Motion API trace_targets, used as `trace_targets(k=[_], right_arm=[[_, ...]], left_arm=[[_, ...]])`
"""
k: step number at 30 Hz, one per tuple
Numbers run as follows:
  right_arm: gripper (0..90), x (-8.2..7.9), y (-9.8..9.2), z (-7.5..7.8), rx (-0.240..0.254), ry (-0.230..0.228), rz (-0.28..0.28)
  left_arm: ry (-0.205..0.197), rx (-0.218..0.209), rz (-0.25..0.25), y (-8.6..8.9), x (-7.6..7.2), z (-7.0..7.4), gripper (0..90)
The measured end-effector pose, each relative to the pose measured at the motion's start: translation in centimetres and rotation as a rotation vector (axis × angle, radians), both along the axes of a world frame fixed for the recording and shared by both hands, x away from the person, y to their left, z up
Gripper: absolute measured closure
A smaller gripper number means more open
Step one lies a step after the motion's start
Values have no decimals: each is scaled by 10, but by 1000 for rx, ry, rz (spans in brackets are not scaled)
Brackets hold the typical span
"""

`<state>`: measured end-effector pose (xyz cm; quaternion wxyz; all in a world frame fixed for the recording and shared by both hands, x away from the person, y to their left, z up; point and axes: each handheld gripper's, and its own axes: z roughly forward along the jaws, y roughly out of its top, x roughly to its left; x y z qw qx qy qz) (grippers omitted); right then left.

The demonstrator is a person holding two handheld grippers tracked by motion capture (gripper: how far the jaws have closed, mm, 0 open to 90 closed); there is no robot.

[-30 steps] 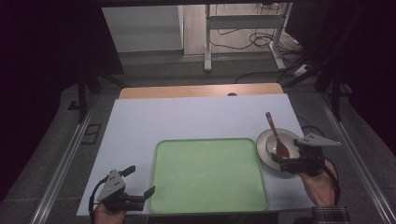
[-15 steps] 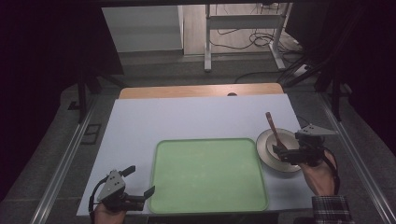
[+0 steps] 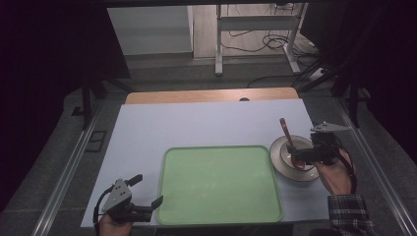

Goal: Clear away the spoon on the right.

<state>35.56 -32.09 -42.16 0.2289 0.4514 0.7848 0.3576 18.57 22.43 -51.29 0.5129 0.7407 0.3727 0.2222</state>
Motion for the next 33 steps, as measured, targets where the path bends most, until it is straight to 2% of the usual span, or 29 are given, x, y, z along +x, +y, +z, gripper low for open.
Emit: trace_targets(k=[11,15,19,22,26,27,28,33], right_arm=[[27,18,6,2,-29,43,-8],[27,24,9,3,-35,42,-27],[27,34,11,0,-38,65,-56],[84,39,13,-1,-59,93,-76],[205,45,16,-1,-67,114,-91],[205,45,16,-1,-67,114,-91],[274,47,17,0,-80,121,-93],[403,54,19,0,-114,151,-90]], left_arm=[[-2,1,0,0,0,0,5],[-2,-2,4,1,0,0,5],[-3,-2,4,1,0,0,5],[-3,-1,4,1,0,0,5],[-3,-2,5,2,0,0,5],[-3,-2,5,2,0,0,5],[-4,-2,6,2,0,0,5],[-3,0,4,2,0,0,6]])
